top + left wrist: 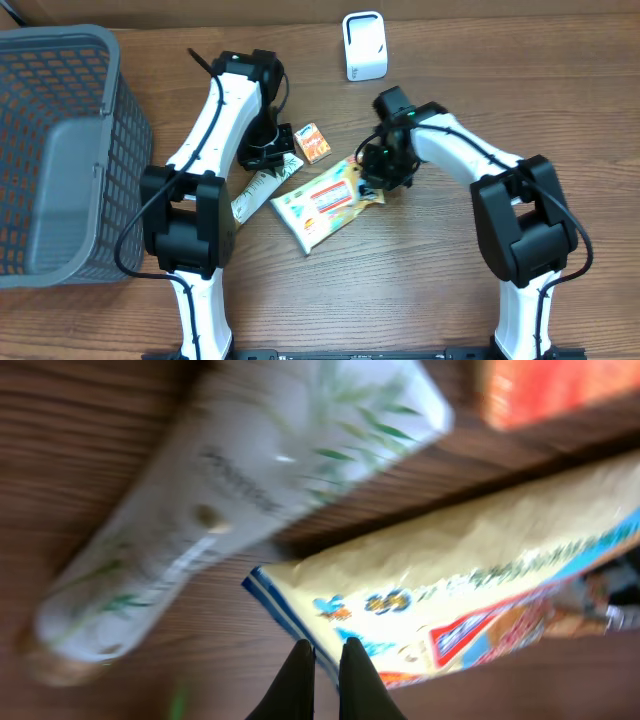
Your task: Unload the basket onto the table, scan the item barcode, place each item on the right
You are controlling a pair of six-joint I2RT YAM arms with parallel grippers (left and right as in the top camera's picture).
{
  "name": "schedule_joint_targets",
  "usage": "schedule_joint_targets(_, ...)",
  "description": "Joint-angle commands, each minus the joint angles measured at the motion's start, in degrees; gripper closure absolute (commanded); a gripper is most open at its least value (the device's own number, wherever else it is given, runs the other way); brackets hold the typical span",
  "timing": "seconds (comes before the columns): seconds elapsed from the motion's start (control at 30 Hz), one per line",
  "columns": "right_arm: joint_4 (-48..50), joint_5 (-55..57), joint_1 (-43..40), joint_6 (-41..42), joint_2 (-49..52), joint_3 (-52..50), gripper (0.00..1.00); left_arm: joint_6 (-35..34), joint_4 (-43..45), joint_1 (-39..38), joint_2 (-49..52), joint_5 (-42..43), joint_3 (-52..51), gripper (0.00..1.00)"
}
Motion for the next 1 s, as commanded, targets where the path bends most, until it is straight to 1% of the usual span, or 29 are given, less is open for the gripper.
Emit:
schedule_joint_targets(0.0,-3.0,8.2,-4.2,2.9,0.0,0.7,0.96,5.6,1.4,-3.9,-1.6,8.6,-1.4,0.96)
schedule_joint_targets(0.1,-5.2,8.2,-5.6,3.2,-0.2,0.7,0.96,5.3,5.0,-7.5,-1.6,9.7,-5.0,0.96)
schedule_joint_targets(0.23,-6.6,6.8,-5.8,4.0,-1.1,0.7,0.96,5.3,10.5,-10.5,-1.6,14.9,-9.2,0.96)
schedule_joint_targets(0.43,-6.9,5.5,-5.2,3.7,-1.4,0.7,0.96,3.1,17.0,-12.1,-1.6,16.0,-14.7,0.96)
schedule_joint_targets(0.5,-7.3,5.6,-5.2,3.5,-1.4,0.7,0.96,2.4,18.3,-11.6,-1.6,12.8,-16.3,0.96)
schedule_joint_targets(0.57,-7.8,5.7,-5.2,1.9,-1.4,0.7,0.96,-0.1,18.0,-10.9,-1.6,6.4,-17.5,0.96)
schedule_joint_targets(0.67,-9.5,9.6,-5.2,1.6,-1.4,0.7,0.96,-2.1,17.8,-9.4,-1.6,0.0,-19.2,0.96)
schedule_joint_targets(0.77,-11.8,15.2,-5.2,1.6,-1.4,0.7,0.96,-2.1,17.6,-7.9,-1.6,-3.0,-19.8,0.96)
schedule_joint_targets(0.83,-13.0,17.1,-5.2,1.6,-1.5,0.8,0.96,-1.9,17.2,-7.1,-1.6,-3.1,-19.6,0.96)
schedule_joint_targets(0.97,-16.2,16.8,-5.4,1.6,-2.0,3.0,0.96,-2.0,17.2,-6.9,-1.6,-3.0,-19.5,0.96)
